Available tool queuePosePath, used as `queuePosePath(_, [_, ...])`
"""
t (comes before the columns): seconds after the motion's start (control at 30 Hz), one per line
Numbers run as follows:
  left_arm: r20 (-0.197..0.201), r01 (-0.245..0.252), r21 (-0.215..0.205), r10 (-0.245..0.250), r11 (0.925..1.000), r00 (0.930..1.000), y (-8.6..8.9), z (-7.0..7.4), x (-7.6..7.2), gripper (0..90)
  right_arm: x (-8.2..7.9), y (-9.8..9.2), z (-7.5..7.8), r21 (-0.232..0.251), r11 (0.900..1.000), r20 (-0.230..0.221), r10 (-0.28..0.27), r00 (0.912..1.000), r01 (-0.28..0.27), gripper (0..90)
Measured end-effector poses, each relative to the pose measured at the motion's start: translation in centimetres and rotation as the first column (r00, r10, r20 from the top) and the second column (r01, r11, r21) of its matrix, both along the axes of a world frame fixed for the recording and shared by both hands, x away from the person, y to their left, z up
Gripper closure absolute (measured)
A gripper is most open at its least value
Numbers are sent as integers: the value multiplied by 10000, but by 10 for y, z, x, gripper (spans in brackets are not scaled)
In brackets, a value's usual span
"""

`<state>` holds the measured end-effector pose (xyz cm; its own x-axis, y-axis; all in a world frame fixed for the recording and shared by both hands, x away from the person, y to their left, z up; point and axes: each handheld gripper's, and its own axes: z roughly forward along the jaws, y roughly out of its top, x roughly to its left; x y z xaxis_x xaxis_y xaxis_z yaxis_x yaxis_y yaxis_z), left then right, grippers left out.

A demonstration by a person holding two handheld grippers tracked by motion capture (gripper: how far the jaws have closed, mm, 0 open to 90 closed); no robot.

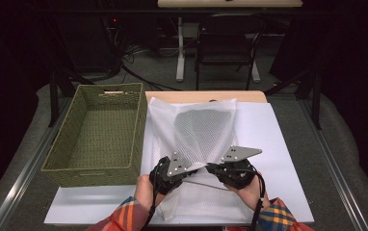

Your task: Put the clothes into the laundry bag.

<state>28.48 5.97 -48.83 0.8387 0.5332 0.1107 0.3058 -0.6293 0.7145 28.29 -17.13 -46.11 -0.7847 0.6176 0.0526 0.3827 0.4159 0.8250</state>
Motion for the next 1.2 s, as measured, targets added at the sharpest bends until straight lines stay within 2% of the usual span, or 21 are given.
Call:
queuePosePath(0.6, [-328, 252, 183, -246, 9995, 9992, -1, -7, -3, 879, -6, -4, -11, -272, 9996, -439, 24, 9990, -36, 880])
queuePosePath(1.2, [-1337, 429, 669, -337, 9968, 9904, -3, -24, 0, 878, -6, -1, -30, -814, 9963, -1179, 169, 9929, -266, 879])
